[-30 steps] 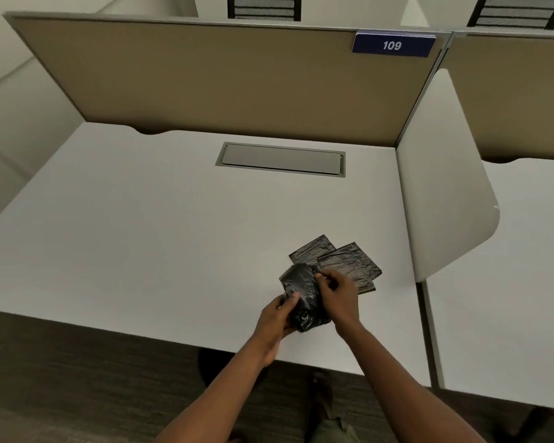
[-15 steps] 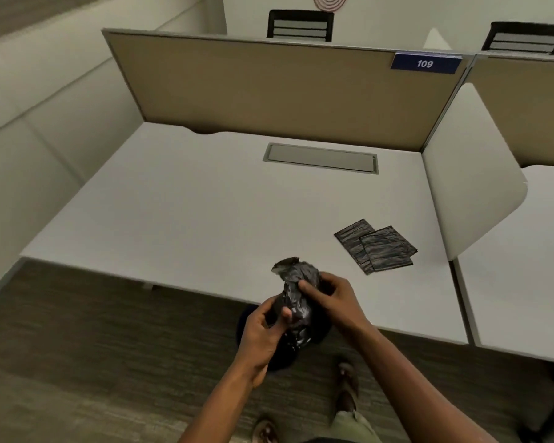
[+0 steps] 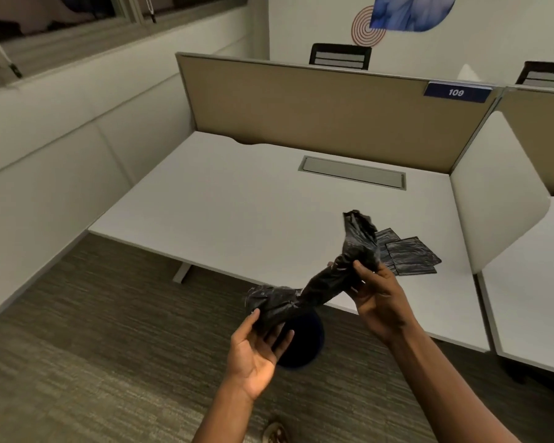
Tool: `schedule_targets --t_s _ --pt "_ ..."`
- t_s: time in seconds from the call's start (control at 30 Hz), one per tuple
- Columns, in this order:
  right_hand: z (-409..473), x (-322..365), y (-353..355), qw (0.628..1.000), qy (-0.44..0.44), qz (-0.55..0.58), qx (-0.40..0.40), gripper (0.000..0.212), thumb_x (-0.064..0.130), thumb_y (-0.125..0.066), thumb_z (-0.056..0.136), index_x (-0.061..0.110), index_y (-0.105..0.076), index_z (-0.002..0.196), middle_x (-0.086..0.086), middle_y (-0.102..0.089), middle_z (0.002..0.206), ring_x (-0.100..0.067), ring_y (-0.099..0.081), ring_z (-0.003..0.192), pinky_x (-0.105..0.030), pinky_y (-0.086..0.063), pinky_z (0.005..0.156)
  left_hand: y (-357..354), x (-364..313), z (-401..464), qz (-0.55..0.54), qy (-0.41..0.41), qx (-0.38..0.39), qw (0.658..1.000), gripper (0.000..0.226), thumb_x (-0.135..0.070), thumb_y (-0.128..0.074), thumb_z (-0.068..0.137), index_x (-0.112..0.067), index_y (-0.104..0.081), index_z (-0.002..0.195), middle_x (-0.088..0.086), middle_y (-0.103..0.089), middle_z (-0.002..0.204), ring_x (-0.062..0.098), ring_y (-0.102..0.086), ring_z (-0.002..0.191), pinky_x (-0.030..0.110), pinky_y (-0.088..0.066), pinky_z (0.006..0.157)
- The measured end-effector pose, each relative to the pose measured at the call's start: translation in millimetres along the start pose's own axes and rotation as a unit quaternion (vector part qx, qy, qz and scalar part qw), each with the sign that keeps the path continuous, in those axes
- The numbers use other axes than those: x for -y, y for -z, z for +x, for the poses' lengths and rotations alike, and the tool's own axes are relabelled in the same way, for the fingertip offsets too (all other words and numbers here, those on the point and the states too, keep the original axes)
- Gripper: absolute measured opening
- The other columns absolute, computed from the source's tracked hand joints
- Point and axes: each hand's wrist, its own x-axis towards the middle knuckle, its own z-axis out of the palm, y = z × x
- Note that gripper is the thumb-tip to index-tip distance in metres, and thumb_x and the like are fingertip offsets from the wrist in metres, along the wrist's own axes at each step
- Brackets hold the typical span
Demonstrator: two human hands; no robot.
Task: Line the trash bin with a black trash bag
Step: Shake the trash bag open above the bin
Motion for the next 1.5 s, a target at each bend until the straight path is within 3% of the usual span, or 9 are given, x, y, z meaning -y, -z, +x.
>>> schedule_targets --t_s 0.13,0.37,0.5,0.63,0.93,1.13,1.2,1.33,1.5 --pt "-22 5 7 1.000 0.000 0.005 0.006 0.032 0.008 -0.069 0.086 0.010 -0.072 0.117 -0.012 -0.078 0.111 -0.025 -0.075 0.105 -0.035 -0.062 0.085 19 15 -19 0.103 -0.019 -0.054 0.993 0.043 -0.026 -0.080 0.078 -0.005 -0.073 0.115 0.016 -0.077 0.101 0.028 -0.072 0.092 0.042 -0.056 0.085" --pt "-43 36 2 0.996 0.022 -0.075 -0.047 0.031 0.010 -0.079 0.083 0.012 -0.074 0.114 -0.005 -0.081 0.110 -0.022 -0.077 0.107 -0.032 -0.061 0.079 32 40 -70 0.430 -0.134 -0.046 0.892 0.075 -0.070 -0.077 0.069 -0.007 -0.069 0.109 0.015 -0.080 0.104 0.022 -0.076 0.091 0.032 -0.060 0.075" --pt "-42 69 -2 0.992 0.063 -0.087 -0.070 0.025 0.008 -0.077 0.090 0.013 -0.074 0.115 -0.004 -0.081 0.111 -0.021 -0.078 0.103 -0.029 -0.062 0.076 47 37 -98 0.471 -0.067 0.109 0.873 0.063 -0.043 -0.094 0.068 -0.022 -0.070 0.123 0.010 -0.077 0.123 0.024 -0.073 0.115 0.033 -0.061 0.091" --pt "-51 94 -6 0.985 0.100 -0.117 -0.073 0.020 0.006 -0.077 0.090 0.020 -0.074 0.105 -0.003 -0.079 0.107 -0.021 -0.076 0.101 -0.030 -0.061 0.077 57 36 -115 0.560 -0.073 0.096 0.820 0.045 -0.020 -0.093 0.074 -0.016 -0.076 0.115 0.011 -0.080 0.112 0.027 -0.076 0.109 0.037 -0.063 0.090" --pt "-63 109 21 0.979 0.116 -0.076 -0.151 0.031 0.013 -0.078 0.090 0.015 -0.071 0.120 0.001 -0.079 0.107 -0.015 -0.076 0.093 -0.022 -0.060 0.062 79 16 -128 0.436 -0.066 0.087 0.893 0.061 -0.045 -0.092 0.070 -0.006 -0.078 0.116 0.021 -0.076 0.092 0.023 -0.072 0.071 0.028 -0.055 0.059" --pt "-69 76 25 0.979 0.094 -0.063 -0.169 0.021 0.016 -0.078 0.090 0.013 -0.074 0.111 0.001 -0.082 0.099 -0.019 -0.076 0.093 -0.028 -0.059 0.065 116 -10 -128 0.336 -0.060 0.068 0.937 0.038 -0.003 -0.033 0.110 0.001 -0.064 0.131 0.026 -0.055 0.093 0.013 -0.048 0.046 0.023 -0.040 0.041" --pt "-72 64 15 0.974 0.111 -0.070 -0.186 0.011 0.012 -0.078 0.090 0.016 -0.075 0.100 0.004 -0.083 0.091 -0.015 -0.077 0.086 -0.026 -0.060 0.063 122 -28 -123 0.425 -0.038 -0.001 0.904 0.035 0.004 -0.047 0.104 0.002 -0.058 0.138 0.025 -0.066 0.085 0.026 -0.061 0.058 0.029 -0.051 0.049" --pt "-86 33 -10 0.961 0.186 -0.124 -0.161 0.012 0.007 -0.080 0.088 0.018 -0.078 0.094 0.000 -0.083 0.090 -0.018 -0.078 0.088 -0.025 -0.061 0.069 102 -62 -111 0.547 -0.132 -0.144 0.814 0.060 0.000 -0.077 0.087 -0.012 -0.058 0.143 0.025 -0.061 0.141 0.039 -0.057 0.132 0.052 -0.044 0.113" --pt "-101 -26 -52 0.928 0.183 -0.324 -0.027 0.024 0.021 -0.084 0.084 0.020 -0.076 0.107 0.002 -0.081 0.101 -0.014 -0.079 0.093 -0.028 -0.064 0.080 -2 -67 -131 0.561 -0.303 -0.002 0.770 0.026 -0.033 -0.075 0.087 -0.035 -0.072 0.113 -0.003 -0.077 0.110 0.017 -0.073 0.107 0.029 -0.058 0.088"
